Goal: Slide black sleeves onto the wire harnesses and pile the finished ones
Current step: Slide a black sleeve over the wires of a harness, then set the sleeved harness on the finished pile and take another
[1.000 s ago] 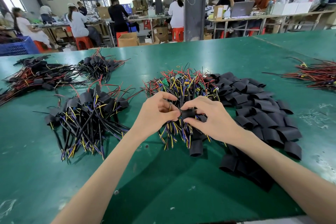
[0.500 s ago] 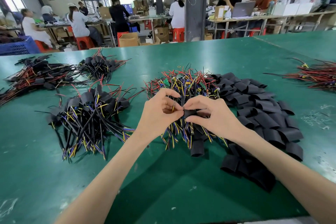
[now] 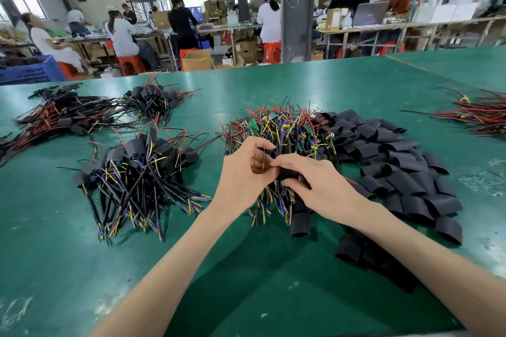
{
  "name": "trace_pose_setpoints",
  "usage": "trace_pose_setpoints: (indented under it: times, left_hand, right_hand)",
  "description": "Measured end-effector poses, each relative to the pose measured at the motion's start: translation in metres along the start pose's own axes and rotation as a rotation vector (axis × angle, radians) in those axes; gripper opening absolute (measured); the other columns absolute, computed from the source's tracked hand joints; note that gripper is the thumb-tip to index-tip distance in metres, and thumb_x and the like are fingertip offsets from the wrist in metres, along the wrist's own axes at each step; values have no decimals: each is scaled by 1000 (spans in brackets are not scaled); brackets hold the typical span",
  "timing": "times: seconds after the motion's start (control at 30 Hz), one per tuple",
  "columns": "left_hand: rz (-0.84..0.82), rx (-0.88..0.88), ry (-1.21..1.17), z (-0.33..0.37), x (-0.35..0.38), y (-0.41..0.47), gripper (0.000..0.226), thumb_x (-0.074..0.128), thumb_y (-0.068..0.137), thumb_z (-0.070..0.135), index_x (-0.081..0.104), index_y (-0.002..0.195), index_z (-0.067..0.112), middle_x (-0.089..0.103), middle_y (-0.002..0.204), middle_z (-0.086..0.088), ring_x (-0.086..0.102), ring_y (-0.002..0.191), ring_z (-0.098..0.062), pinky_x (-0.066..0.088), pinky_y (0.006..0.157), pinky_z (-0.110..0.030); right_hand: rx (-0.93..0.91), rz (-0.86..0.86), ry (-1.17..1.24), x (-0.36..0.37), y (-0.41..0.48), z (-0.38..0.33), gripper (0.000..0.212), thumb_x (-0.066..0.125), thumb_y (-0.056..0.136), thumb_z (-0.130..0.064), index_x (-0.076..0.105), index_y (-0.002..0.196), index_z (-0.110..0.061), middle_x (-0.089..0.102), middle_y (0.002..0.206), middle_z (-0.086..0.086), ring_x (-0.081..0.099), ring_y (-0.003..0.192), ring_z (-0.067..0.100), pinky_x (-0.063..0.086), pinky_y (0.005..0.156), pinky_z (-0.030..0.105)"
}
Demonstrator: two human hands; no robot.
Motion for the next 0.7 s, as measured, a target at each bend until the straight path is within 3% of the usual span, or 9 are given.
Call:
trace_pose_setpoints:
  times: [0.1, 0.17, 0.3, 0.37, 0.47, 0.57, 0.63, 0.7]
  left_hand:
    - [7, 0, 33, 2, 0, -1, 35, 71, 76, -4, 58, 98, 20, 62, 74, 1, 59, 67, -21, 52, 70, -26]
    - [-3, -19, 51, 2, -4, 1, 32, 69, 78, -3, 58, 101, 17, 63, 78, 2, 63, 66, -21, 53, 69, -27]
    - [-89, -81, 106, -2, -11, 8, 21, 68, 82, 4, 61, 97, 16, 66, 70, -1, 60, 47, -15, 49, 54, -23]
    - [-41, -67, 102, 0, -21, 13, 19, 68, 81, 3, 62, 93, 16, 65, 65, -8, 58, 44, -13, 47, 52, -25]
    - [248, 57, 18, 12, -61, 20, 25, 68, 81, 0, 59, 91, 21, 64, 67, -12, 59, 45, -10, 47, 51, -25]
    - [619, 190, 64, 16, -115, 17, 23, 67, 83, 7, 54, 99, 18, 63, 70, 5, 64, 52, -6, 44, 49, -15]
    - [790, 197, 217, 7, -145, 13, 24, 65, 83, 13, 53, 104, 13, 60, 67, 12, 63, 58, -2, 44, 57, -13]
    - [872, 67, 450, -10, -165, 10, 28, 62, 84, 17, 53, 109, 11, 62, 69, 7, 62, 70, -16, 44, 70, -25]
  right_hand:
    - [-26, 12, -40, 0, -1, -2, 41, 62, 85, 1, 57, 121, -17, 62, 116, -8, 55, 105, 9, 39, 93, 15]
    - [-47, 26, -27, -1, -1, -4, 43, 61, 84, 4, 56, 122, -16, 56, 120, -13, 51, 112, 2, 31, 96, 6]
    - [-122, 98, -22, -6, 1, -10, 40, 63, 82, 6, 56, 119, -8, 49, 134, 0, 43, 125, 7, 27, 107, 15]
    - [-136, 169, -79, -11, 2, -10, 37, 65, 82, 1, 56, 118, -4, 44, 137, 8, 36, 130, 13, 23, 111, 22]
    - [-95, 294, -180, -26, 3, -1, 36, 67, 81, -1, 58, 116, -2, 46, 133, 14, 35, 126, 21, 18, 111, 22]
    - [12, 363, -238, -38, 4, 15, 35, 66, 80, 2, 59, 114, -2, 50, 125, 14, 38, 118, 25, 19, 108, 20]
    - [92, 370, -271, -41, 4, 27, 34, 65, 79, 3, 59, 113, -3, 51, 121, 14, 41, 115, 29, 25, 104, 26]
    - [168, 381, -311, -44, 3, 36, 33, 63, 79, 2, 59, 111, -3, 52, 119, 13, 44, 112, 33, 31, 98, 34]
Point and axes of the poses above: each hand's wrist, its own y-axis towards the middle knuckle, its own x-axis out of the palm, z = x × y, the point moved 6 cm from there along y, towards the middle knuckle
